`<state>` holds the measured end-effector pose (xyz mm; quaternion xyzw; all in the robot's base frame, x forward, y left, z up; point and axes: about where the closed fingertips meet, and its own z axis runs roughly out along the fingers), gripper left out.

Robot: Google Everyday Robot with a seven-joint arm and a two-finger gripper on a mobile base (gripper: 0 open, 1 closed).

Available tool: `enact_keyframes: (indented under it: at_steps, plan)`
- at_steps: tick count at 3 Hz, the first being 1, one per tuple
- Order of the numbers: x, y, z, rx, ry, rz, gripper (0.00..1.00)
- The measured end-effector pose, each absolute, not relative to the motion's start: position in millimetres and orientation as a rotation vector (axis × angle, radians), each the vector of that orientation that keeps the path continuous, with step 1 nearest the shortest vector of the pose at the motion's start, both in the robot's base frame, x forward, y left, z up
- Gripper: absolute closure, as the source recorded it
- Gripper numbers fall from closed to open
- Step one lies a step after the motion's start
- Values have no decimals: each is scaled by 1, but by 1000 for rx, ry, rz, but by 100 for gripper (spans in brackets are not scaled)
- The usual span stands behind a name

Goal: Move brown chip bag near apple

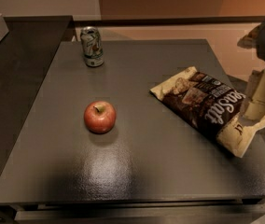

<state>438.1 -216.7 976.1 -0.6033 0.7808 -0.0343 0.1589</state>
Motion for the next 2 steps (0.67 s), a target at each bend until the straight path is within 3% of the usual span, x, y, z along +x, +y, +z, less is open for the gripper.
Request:
enact_keyframes:
  at_steps: [2]
  plan:
    - [440,-214,971,-1723,2259,-104,0]
